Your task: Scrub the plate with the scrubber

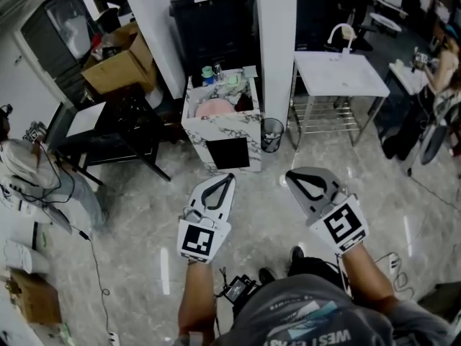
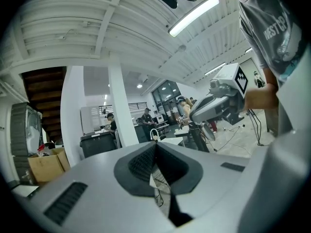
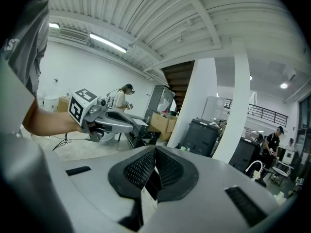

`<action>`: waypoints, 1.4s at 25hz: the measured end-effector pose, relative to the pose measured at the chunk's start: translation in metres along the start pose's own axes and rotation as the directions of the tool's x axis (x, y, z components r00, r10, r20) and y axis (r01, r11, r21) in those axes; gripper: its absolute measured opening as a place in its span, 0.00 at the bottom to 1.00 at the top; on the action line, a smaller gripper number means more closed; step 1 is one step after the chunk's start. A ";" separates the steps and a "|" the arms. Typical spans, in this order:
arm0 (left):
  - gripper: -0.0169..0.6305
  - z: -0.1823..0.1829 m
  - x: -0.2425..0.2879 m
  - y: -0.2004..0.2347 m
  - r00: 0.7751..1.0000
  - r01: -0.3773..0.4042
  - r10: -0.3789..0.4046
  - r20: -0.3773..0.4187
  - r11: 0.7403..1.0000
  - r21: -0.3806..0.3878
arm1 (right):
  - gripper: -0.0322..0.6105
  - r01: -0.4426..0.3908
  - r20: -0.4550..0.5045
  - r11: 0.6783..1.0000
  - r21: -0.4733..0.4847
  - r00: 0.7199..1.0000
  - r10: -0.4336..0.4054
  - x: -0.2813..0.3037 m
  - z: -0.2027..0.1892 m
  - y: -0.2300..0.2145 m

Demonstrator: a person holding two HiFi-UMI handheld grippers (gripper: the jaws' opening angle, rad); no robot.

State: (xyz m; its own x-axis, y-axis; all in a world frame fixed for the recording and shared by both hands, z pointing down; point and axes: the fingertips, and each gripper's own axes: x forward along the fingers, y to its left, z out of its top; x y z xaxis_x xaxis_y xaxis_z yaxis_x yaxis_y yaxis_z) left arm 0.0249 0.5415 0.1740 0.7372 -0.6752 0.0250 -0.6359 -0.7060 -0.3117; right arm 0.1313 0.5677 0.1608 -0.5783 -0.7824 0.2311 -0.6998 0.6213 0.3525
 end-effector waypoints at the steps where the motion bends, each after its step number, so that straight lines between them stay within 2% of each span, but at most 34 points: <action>1: 0.03 -0.001 0.001 0.001 1.000 0.001 -0.001 -0.001 1.000 0.001 | 0.10 0.001 -0.003 1.000 0.000 1.000 -0.001 0.001 -0.001 -0.001; 13: 0.03 -0.012 0.047 0.034 0.999 -0.019 0.018 -0.047 1.000 -0.001 | 0.10 -0.016 0.013 0.999 0.030 1.000 0.016 0.048 -0.012 -0.052; 22: 0.03 -0.028 0.135 0.084 0.996 -0.039 0.041 -0.080 0.999 0.032 | 0.10 -0.065 0.026 0.998 0.009 0.998 0.065 0.116 -0.028 -0.133; 27: 0.03 -0.044 0.177 0.104 0.990 -0.065 0.065 -0.127 0.998 0.006 | 0.10 -0.093 0.023 0.995 0.021 0.995 0.092 0.142 -0.046 -0.178; 35: 0.03 -0.038 0.231 0.133 0.984 -0.115 0.117 -0.135 0.993 0.025 | 0.10 -0.107 0.056 0.994 0.026 0.993 0.106 0.172 -0.058 -0.239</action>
State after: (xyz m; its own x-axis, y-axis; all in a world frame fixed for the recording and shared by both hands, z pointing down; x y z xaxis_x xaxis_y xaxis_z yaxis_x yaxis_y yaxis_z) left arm 0.1017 0.2833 0.1744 0.6204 -0.7757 0.1160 -0.7103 -0.6184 -0.3363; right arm 0.2232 0.2819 0.1689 -0.6716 -0.7088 0.2159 -0.6444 0.7025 0.3021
